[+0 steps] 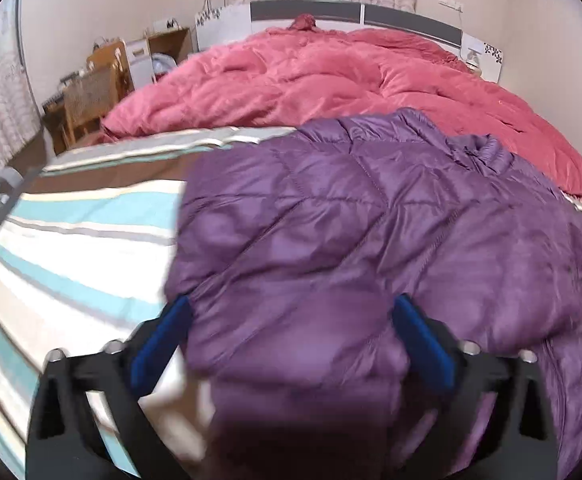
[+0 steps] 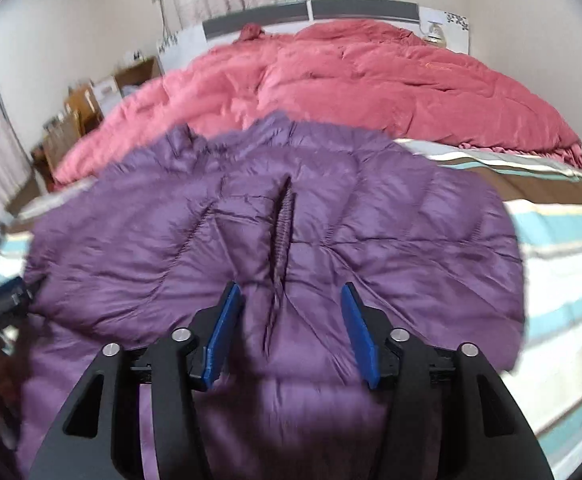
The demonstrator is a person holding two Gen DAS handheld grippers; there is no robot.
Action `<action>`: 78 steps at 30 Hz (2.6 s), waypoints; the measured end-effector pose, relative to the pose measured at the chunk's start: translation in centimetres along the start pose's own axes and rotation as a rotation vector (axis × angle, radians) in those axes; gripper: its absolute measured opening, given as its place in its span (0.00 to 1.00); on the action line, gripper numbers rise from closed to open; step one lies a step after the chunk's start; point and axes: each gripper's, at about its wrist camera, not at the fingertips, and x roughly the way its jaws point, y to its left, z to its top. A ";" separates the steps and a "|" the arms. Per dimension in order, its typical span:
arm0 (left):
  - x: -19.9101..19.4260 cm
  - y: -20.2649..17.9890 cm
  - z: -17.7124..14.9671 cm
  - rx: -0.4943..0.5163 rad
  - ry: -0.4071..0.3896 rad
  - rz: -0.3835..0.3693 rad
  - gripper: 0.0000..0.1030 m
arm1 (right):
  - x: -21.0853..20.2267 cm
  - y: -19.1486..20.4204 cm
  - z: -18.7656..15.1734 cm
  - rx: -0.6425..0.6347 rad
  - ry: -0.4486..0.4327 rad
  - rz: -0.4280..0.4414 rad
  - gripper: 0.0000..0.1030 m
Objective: Fold large clothes
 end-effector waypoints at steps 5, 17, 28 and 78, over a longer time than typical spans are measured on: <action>-3.6 2.6 -2.6 -0.003 0.013 -0.080 0.98 | -6.1 -2.3 -3.0 0.024 -0.004 0.035 0.60; -9.6 8.2 -12.3 -0.087 0.066 -0.245 0.79 | -14.6 -9.8 -13.7 0.146 0.107 0.078 0.60; -12.3 7.3 -16.8 0.007 0.084 -0.360 0.68 | -17.3 -10.7 -20.2 0.203 0.173 0.164 0.54; -20.2 7.5 -18.6 0.057 0.063 -0.423 0.07 | -23.9 -10.9 -20.9 0.143 0.064 0.380 0.05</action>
